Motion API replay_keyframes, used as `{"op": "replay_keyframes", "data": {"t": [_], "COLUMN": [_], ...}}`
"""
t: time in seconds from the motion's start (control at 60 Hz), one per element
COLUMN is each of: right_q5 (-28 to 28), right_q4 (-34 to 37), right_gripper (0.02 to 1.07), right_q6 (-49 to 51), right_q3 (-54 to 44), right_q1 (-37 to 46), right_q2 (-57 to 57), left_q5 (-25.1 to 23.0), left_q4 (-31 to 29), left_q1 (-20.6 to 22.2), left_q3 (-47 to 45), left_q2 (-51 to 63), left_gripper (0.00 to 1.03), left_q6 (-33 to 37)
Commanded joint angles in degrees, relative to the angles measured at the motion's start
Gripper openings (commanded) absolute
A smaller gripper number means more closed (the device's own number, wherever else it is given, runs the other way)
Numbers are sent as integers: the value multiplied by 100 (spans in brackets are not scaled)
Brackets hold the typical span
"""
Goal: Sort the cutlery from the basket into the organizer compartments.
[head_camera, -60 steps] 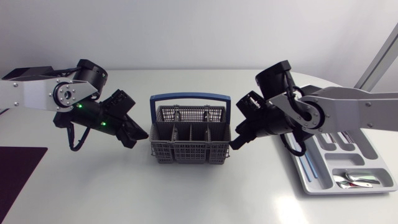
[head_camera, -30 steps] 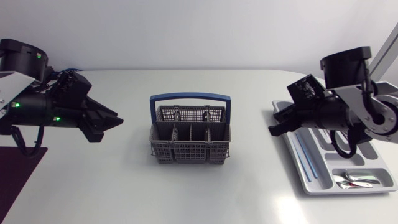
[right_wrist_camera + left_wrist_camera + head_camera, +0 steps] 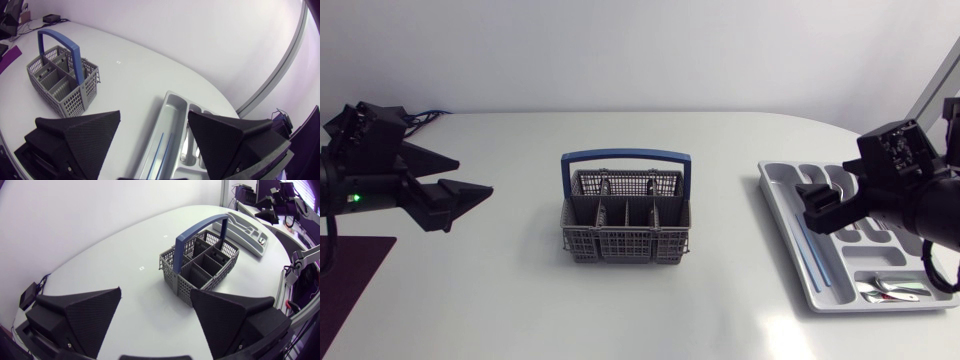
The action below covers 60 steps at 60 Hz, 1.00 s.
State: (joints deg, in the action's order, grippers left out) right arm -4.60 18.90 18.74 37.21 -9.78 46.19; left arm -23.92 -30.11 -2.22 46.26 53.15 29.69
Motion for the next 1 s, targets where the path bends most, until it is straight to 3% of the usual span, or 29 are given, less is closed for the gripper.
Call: {"op": "replay_keyframes", "data": {"t": [0.0, 0.2, 0.55, 0.717, 0.983], "right_q5": [-67, -129, -164, -37, 149], "right_q4": [167, 229, 97, -308, -899], "right_gripper": [103, 103, 103, 103, 103], "right_q6": [182, 165, 165, -251, -858], "right_q3": [-197, -460, -917, -1489, -2324], "right_q1": [46, 336, 662, 726, 820], "right_q2": [-251, -770, -1763, -2345, -3196], "left_q5": [204, 239, 186, 195, 300], "left_q4": [-4, 190, 506, 611, 1406], "left_q1": [-77, -472, -332, -349, -526], "left_q3": [-223, -293, -838, -1102, -1896], "left_q2": [-340, -815, -1720, -2036, -2794], "left_gripper": [99, 99, 99, 99, 99], "left_q6": [-174, -447, -526, -781, -1297]}}
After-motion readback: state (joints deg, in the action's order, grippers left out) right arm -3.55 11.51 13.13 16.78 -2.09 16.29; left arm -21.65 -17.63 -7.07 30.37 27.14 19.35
